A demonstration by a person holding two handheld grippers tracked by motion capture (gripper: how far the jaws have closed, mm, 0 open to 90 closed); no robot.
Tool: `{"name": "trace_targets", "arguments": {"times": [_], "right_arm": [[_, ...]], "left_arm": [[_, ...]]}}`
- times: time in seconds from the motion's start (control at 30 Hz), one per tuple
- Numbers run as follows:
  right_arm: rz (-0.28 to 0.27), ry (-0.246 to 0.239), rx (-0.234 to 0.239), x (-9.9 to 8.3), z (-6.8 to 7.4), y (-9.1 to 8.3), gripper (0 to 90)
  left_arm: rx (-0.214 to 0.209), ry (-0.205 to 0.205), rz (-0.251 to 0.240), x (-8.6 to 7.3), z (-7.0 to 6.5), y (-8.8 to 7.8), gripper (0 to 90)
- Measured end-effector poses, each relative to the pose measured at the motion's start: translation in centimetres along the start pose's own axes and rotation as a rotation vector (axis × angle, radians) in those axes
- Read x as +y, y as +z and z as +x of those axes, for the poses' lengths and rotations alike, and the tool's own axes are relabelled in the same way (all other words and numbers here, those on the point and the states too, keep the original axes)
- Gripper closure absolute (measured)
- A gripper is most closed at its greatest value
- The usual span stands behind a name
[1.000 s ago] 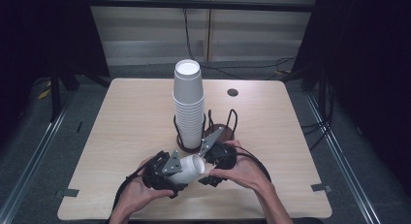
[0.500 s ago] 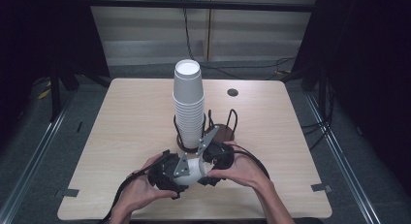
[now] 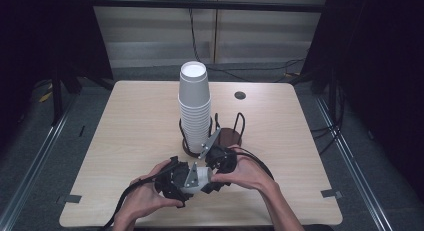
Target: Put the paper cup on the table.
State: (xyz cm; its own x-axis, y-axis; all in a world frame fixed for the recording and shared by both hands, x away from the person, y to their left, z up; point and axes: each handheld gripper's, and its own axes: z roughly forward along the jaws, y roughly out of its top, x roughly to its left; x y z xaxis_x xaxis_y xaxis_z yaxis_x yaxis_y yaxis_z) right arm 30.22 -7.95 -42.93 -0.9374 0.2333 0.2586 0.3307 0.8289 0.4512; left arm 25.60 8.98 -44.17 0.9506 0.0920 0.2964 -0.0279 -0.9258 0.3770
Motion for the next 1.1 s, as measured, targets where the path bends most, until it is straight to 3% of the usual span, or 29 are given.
{"name": "trace_targets", "arguments": {"times": [0.07, 0.1, 0.13, 0.17, 0.3, 0.33, 0.57, 0.6, 0.63, 0.7, 0.77, 0.8, 1.0, 1.1], "right_arm": [[-0.001, 0.010, 0.009, 0.0, 0.0, 0.0, 21.9], [-0.016, -0.010, 0.017, 0.1, -0.1, 0.1, 22.3], [-0.016, -0.010, 0.017, 0.1, -0.1, 0.1, 22.3], [-0.009, -0.010, 0.021, 0.1, -0.2, 0.2, 22.4], [-0.014, -0.009, 0.034, 0.2, -0.2, 0.3, 22.0], [-0.006, -0.003, 0.037, 0.3, -0.2, 0.4, 21.6], [0.001, -0.010, 0.052, 0.5, 0.0, 0.5, 21.2], [0.017, -0.024, 0.039, 0.7, 0.3, 0.5, 21.5], [0.021, -0.030, 0.045, 0.7, 0.2, 0.4, 21.7], [0.039, -0.004, 0.048, 0.7, 0.3, 0.2, 22.2], [0.021, -0.022, 0.052, 0.7, 0.2, 0.3, 22.4], [0.031, 0.001, 0.050, 0.6, 0.2, -0.1, 22.8], [-0.010, -0.040, 0.032, 0.6, 0.1, -0.4, 23.2], [-0.008, -0.028, 0.034, 0.6, 0.2, -0.6, 23.3]], "left_arm": [[-0.004, -0.021, -0.029, 0.0, -0.3, 0.2, 15.8], [0.011, 0.050, 0.027, 0.2, 0.0, -0.1, 15.8], [0.011, 0.050, 0.027, 0.2, 0.0, -0.1, 15.9], [0.002, 0.020, -0.004, 0.1, -0.3, 0.1, 15.9], [0.002, 0.018, -0.010, 0.1, -0.3, 0.0, 16.0], [0.004, -0.002, -0.033, 0.1, -0.5, 0.1, 16.0], [-0.007, 0.018, -0.045, 0.1, -0.7, 0.1, 16.0], [-0.004, 0.046, -0.036, 0.1, -0.6, -0.1, 16.0], [-0.002, 0.007, -0.060, 0.1, -0.9, 0.0, 16.0], [-0.001, 0.013, -0.065, 0.1, -0.7, 0.0, 15.8], [-0.002, 0.025, -0.060, 0.1, -0.6, -0.1, 15.4], [-0.004, 0.026, -0.062, 0.2, -0.4, -0.1, 15.0], [0.009, 0.010, -0.101, -0.1, -0.3, -0.3, 12.7], [0.008, 0.006, -0.117, -0.3, -0.2, -0.4, 11.7]]}}
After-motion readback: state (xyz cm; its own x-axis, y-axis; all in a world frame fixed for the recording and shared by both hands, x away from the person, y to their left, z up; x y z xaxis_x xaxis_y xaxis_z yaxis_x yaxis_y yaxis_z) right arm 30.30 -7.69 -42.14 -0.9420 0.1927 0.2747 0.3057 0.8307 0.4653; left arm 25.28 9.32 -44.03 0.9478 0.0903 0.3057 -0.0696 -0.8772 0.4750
